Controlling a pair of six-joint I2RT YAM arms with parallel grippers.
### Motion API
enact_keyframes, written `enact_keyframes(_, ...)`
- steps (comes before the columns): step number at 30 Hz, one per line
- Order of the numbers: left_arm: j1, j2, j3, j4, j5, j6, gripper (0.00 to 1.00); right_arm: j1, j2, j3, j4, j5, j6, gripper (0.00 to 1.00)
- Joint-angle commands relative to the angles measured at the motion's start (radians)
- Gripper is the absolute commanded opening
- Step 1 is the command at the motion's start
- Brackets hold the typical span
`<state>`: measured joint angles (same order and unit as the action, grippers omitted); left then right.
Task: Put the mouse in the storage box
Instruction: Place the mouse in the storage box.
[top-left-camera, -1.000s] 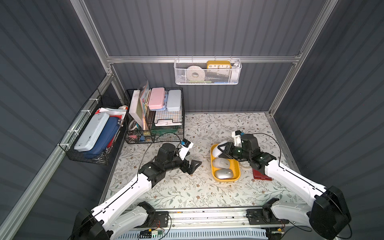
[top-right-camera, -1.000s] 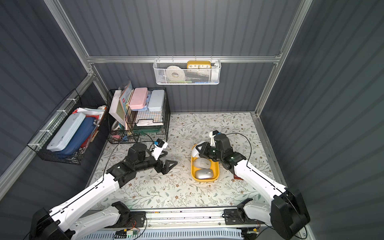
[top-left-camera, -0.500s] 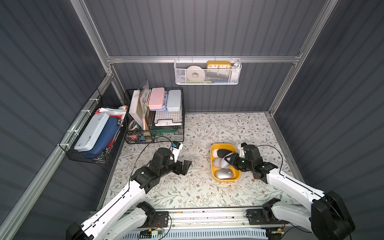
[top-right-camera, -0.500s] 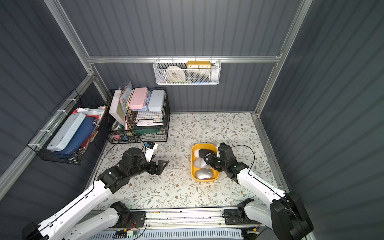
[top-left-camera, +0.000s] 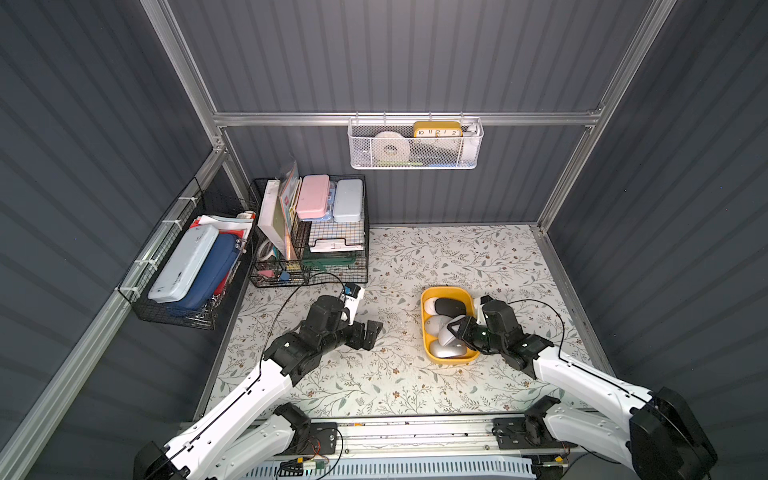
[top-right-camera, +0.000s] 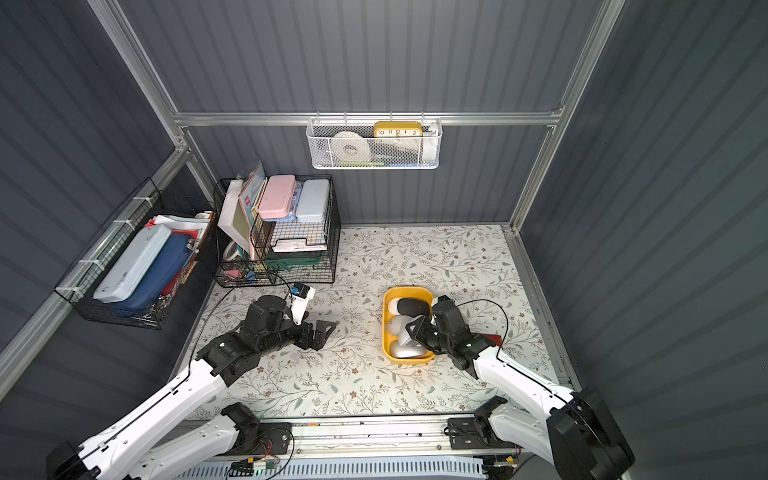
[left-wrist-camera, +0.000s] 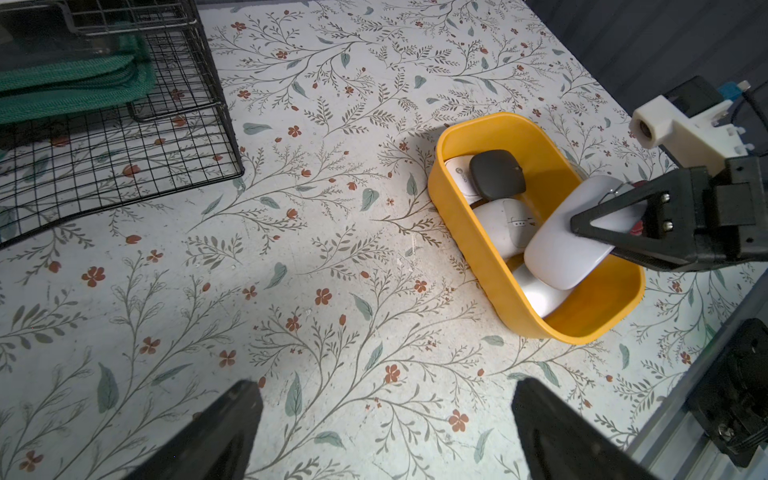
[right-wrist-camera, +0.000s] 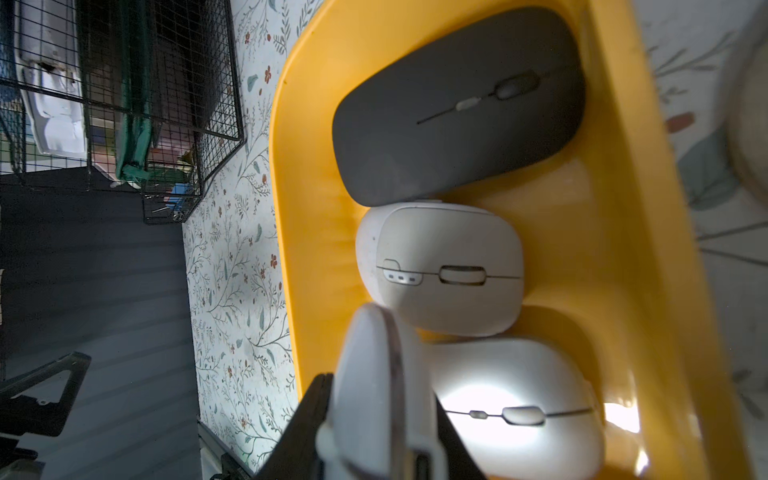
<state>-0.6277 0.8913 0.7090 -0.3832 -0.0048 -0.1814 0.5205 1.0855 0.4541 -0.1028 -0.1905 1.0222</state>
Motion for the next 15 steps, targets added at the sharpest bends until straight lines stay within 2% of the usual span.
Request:
enact_keyframes(1,-0.001,0.003,-0.016,-0.012,-0.005,-0.020,0.99,0.018,0.005,-0.005,0.045,0.038,0.016,0.24)
enact_keyframes(15,-0.001,0.003,-0.026,-0.003,-0.003,-0.021,0.99,0.063,0.027,-0.023,0.066,0.090,0.033,0.26)
